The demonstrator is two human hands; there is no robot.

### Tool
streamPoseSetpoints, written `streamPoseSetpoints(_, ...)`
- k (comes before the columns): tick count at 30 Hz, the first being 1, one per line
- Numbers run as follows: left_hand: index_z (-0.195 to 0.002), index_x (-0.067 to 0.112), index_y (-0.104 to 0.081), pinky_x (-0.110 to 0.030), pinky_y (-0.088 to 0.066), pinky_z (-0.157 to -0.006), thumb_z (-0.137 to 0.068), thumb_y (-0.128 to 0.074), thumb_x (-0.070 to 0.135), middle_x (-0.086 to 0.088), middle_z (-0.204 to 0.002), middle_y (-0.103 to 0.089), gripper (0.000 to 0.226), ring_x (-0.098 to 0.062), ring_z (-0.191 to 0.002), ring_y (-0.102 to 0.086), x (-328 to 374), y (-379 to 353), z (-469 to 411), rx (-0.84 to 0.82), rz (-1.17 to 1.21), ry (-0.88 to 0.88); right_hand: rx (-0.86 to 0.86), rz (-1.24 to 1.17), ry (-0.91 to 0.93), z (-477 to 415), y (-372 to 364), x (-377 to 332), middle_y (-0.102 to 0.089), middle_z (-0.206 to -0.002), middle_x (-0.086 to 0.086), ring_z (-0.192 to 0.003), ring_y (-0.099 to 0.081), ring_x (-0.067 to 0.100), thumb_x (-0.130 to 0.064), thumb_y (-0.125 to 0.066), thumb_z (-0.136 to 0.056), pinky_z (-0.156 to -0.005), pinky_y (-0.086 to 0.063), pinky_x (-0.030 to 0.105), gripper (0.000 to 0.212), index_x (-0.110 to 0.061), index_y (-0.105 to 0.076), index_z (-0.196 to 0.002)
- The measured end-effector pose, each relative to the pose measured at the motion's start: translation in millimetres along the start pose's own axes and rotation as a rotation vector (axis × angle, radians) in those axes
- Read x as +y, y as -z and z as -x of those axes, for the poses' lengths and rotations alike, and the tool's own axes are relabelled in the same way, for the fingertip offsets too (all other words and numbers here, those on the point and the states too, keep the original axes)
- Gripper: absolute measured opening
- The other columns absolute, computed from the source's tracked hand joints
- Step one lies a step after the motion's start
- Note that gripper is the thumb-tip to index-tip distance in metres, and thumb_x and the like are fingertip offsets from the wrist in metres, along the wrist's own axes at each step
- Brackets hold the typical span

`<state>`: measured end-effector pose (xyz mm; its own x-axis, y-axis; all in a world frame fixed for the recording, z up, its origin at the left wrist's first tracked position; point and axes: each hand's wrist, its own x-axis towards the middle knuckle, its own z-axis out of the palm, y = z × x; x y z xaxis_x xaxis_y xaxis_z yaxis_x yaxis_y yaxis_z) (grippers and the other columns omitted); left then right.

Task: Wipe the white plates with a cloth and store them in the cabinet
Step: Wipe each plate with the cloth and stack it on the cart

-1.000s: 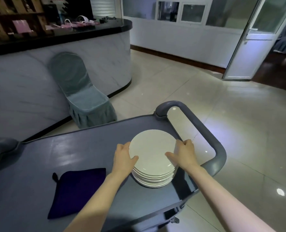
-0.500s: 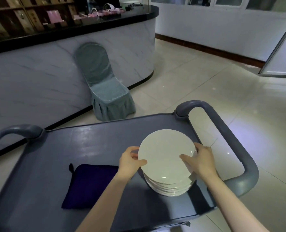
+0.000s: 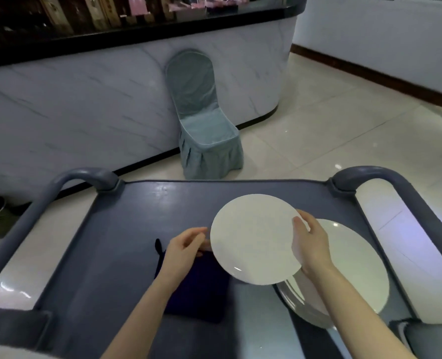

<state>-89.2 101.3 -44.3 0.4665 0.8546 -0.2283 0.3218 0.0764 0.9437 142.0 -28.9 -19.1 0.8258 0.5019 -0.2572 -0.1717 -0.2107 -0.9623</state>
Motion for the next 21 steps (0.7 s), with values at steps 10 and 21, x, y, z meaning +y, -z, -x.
streamPoseSetpoints(10,-0.114,0.020,-0.060,-0.028,-0.047,-0.086,-0.087,-0.070,0.034,0.003,-0.110,-0.050,0.033,-0.013,-0.103,-0.047,-82.3,72.5,-59.6,-0.142,-0.836,-0.111,-0.013,0.146,0.015,-3.5,-71.5,0.0,-0.071,-0.102,-0.017,-0.094,-0.066,0.004,-0.019,-0.052,-0.099,-0.071,-0.048,0.022,0.023,-0.035,-0.069,-0.098)
streamPoseSetpoints(21,-0.073,0.018,-0.046,-0.013,-0.040,-0.053,-0.087,-0.070,0.015,0.004,-0.065,-0.057,0.027,0.001,-0.056,-0.047,-79.4,108.5,-90.7,-0.072,-0.266,-0.036,0.080,0.177,-0.095,1.8,-109.1,13.7,-0.074,-0.077,-0.014,-0.078,-0.067,0.013,-0.025,-0.057,-0.097,-0.067,-0.050,0.028,0.029,-0.028,-0.075,-0.075)
